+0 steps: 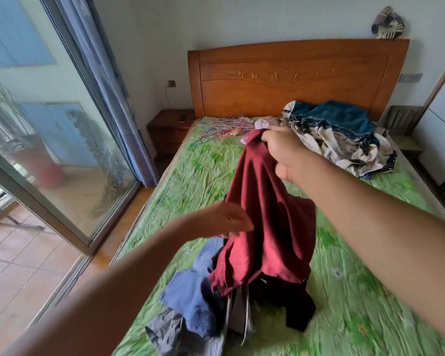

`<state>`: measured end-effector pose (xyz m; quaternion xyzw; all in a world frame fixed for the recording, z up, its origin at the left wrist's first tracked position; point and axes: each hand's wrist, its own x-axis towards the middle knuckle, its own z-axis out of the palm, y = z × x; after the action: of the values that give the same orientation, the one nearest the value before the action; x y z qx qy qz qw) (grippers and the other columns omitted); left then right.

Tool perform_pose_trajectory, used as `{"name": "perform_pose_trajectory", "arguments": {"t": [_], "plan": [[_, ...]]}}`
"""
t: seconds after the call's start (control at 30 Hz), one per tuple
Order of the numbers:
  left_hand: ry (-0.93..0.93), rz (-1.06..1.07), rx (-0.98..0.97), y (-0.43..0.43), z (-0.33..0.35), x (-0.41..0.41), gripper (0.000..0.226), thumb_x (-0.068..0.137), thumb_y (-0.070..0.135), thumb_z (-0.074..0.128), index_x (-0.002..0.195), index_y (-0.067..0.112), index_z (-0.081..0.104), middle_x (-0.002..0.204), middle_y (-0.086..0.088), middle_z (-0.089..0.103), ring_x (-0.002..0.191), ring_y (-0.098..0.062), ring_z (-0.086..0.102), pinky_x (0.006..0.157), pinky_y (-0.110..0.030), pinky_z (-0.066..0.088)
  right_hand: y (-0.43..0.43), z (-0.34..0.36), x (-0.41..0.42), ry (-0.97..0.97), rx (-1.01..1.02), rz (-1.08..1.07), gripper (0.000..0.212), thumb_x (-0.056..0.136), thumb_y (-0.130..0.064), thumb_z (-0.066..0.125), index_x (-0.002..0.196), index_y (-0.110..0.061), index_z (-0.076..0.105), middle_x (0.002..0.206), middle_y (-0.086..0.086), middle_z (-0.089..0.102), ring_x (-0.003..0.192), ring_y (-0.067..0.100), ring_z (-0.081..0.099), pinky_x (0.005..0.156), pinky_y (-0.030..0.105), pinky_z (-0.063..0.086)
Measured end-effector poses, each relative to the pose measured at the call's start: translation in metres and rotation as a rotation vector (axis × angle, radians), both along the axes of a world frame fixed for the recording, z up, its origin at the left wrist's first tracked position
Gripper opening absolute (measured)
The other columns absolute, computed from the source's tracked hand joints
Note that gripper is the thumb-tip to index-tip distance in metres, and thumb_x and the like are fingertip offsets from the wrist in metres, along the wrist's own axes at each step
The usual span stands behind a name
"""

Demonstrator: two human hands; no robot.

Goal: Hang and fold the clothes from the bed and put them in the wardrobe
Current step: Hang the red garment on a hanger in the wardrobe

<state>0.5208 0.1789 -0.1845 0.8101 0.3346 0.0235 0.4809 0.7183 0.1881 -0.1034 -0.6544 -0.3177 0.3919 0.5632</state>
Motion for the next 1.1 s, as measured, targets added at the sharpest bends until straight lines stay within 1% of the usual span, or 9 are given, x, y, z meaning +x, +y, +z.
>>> {"name": "perform_pose_trajectory", "arguments": {"t": [0.1, 0.2, 0.3, 0.5, 0.63, 0.8, 0.87, 0.93, 1.1], "plan": [[-0.067, -0.04, -0.067, -0.029, -0.013, 0.033, 0.026, 0.091, 0.03, 0.074, 0.113, 0.019, 0.067, 0.11, 0.0, 0.074, 0.099, -0.011, 0.07, 0.088, -0.025, 0.055, 0.002, 0.02, -0.008, 0.226, 0.051, 0.01, 0.027, 0.093, 0.002, 0.045, 0.085, -0.016, 0.064, 0.079, 0.012, 0.062, 0.066, 0.025, 0.061, 0.063, 0.031, 0.049], [-0.211, 0.245, -0.042, -0.031, -0.019, 0.056, 0.012, 0.098, 0.02, 0.063, 0.093, 0.01, 0.067, 0.079, -0.001, 0.062, 0.072, -0.017, 0.059, 0.072, -0.041, 0.054, 0.004, 0.028, -0.008, 0.304, 0.121, -0.009, 0.029, 0.094, 0.003, 0.044, 0.094, -0.017, 0.065, 0.093, 0.014, 0.063, 0.079, 0.026, 0.062, 0.058, 0.03, 0.054], [-0.322, 0.424, -0.087, -0.017, -0.013, 0.058, 0.02, 0.103, 0.018, 0.052, 0.092, 0.01, 0.066, 0.067, 0.002, 0.045, 0.063, -0.017, 0.046, 0.06, -0.035, 0.043, -0.001, 0.025, 0.007, 0.244, 0.143, -0.061, 0.026, 0.094, 0.0, 0.043, 0.096, -0.02, 0.06, 0.104, 0.016, 0.06, 0.09, 0.028, 0.059, 0.064, 0.036, 0.055], [-0.617, 0.66, -0.199, 0.016, 0.035, 0.04, 0.025, 0.105, 0.022, 0.05, 0.082, 0.019, 0.059, 0.072, -0.01, 0.047, 0.06, -0.017, 0.046, 0.057, -0.027, 0.038, -0.03, -0.002, 0.042, 0.266, 0.073, -0.092, 0.029, 0.097, 0.008, 0.032, 0.103, -0.009, 0.055, 0.085, 0.017, 0.072, 0.06, 0.024, 0.07, 0.049, 0.031, 0.058], [-0.743, 0.632, -0.143, 0.029, 0.068, 0.034, 0.022, 0.104, 0.025, 0.053, 0.083, 0.019, 0.056, 0.067, -0.002, 0.048, 0.059, -0.017, 0.048, 0.055, -0.032, 0.038, -0.043, -0.036, 0.037, 0.05, -0.02, 0.187, 0.019, 0.095, 0.001, 0.053, 0.107, -0.011, 0.061, 0.102, 0.018, 0.07, 0.081, 0.026, 0.07, 0.059, 0.032, 0.058], [-0.791, 0.521, -0.121, 0.024, 0.109, 0.037, 0.017, 0.103, 0.028, 0.052, 0.093, 0.016, 0.057, 0.07, -0.007, 0.045, 0.062, -0.021, 0.048, 0.06, -0.033, 0.041, -0.057, -0.086, -0.015, -0.38, -0.081, 0.585, 0.06, 0.08, -0.003, 0.077, 0.128, -0.022, 0.047, 0.111, -0.002, 0.064, 0.093, 0.006, 0.062, 0.075, 0.01, 0.046], [-0.842, 0.496, -0.109, 0.018, 0.124, 0.039, 0.021, 0.104, 0.025, 0.051, 0.086, 0.015, 0.053, 0.071, -0.009, 0.044, 0.06, -0.02, 0.047, 0.058, -0.032, 0.042, -0.057, -0.107, -0.035, -0.453, 0.015, 0.502, 0.063, 0.08, -0.017, 0.08, 0.133, -0.019, 0.046, 0.118, -0.002, 0.061, 0.102, 0.007, 0.061, 0.082, 0.008, 0.044], [-0.874, 0.47, -0.105, 0.013, 0.135, 0.041, 0.028, 0.105, 0.022, 0.049, 0.078, 0.015, 0.052, 0.067, -0.005, 0.045, 0.057, -0.017, 0.045, 0.054, -0.029, 0.042, -0.054, -0.125, -0.048, -0.576, 0.074, 0.287, 0.05, 0.08, -0.032, 0.077, 0.122, -0.018, 0.053, 0.115, 0.002, 0.06, 0.107, 0.018, 0.061, 0.089, 0.027, 0.049], [-0.976, 0.462, -0.091, 0.007, 0.156, 0.041, 0.033, 0.107, 0.017, 0.046, 0.074, 0.014, 0.05, 0.06, 0.001, 0.049, 0.052, -0.011, 0.049, 0.054, -0.026, 0.044, -0.071, -0.139, -0.069, -0.582, 0.303, -0.14, 0.032, 0.089, -0.03, 0.073, 0.103, -0.015, 0.047, 0.099, 0.0, 0.051, 0.089, 0.021, 0.055, 0.079, 0.034, 0.046]]}}
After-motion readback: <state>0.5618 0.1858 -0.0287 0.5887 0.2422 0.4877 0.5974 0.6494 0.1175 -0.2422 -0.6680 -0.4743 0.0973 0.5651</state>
